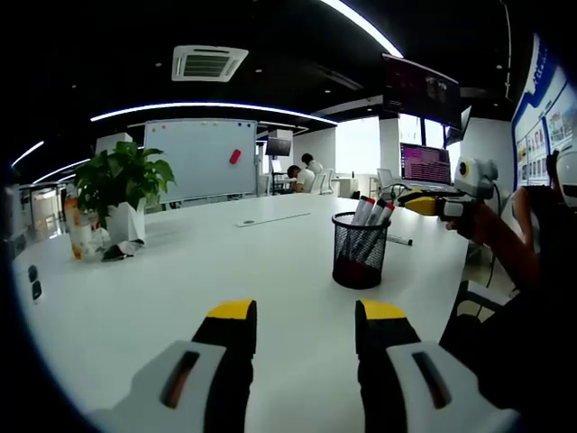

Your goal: Pick up the whiteboard markers from the pen holder and place them facing the whiteboard neatly

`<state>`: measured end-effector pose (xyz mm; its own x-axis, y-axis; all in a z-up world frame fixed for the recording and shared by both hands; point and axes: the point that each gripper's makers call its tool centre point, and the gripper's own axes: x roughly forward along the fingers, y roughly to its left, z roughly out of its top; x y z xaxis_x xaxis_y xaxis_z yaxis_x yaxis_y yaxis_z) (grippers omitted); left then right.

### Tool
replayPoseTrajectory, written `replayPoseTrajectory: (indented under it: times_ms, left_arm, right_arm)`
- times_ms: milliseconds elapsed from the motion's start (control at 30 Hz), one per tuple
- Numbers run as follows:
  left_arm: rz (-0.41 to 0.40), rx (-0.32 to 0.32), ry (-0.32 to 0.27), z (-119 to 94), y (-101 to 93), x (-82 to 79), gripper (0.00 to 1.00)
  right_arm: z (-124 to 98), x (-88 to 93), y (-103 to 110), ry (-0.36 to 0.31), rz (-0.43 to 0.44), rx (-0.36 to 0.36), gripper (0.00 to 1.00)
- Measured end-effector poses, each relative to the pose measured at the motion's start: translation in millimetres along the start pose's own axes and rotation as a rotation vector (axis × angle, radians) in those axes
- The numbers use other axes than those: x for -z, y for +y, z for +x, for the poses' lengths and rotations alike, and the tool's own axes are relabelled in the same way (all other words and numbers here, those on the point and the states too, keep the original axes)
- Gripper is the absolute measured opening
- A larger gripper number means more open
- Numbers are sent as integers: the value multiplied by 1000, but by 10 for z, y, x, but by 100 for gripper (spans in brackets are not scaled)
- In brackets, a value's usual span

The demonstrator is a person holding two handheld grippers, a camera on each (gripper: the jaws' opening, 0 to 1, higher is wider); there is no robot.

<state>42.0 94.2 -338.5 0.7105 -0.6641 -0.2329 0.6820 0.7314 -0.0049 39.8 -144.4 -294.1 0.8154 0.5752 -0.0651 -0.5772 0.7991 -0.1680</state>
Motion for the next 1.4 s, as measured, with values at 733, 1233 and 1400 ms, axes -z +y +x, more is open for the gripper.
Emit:
replayPoseTrajectory:
  times_ms: [733,1233,1400]
  left_arm:
    - [-13,12,9,-2,-7,29,44]
    - [-14,12,11,-6,-3,33,43]
    - [-14,13,12,-2,-8,37,43]
  right_arm:
    - [155,62,23,12,-1,-1,22]
    - [246,60,108,11,4,-41,15]
    - [265,68,105,16,3,-47,15]
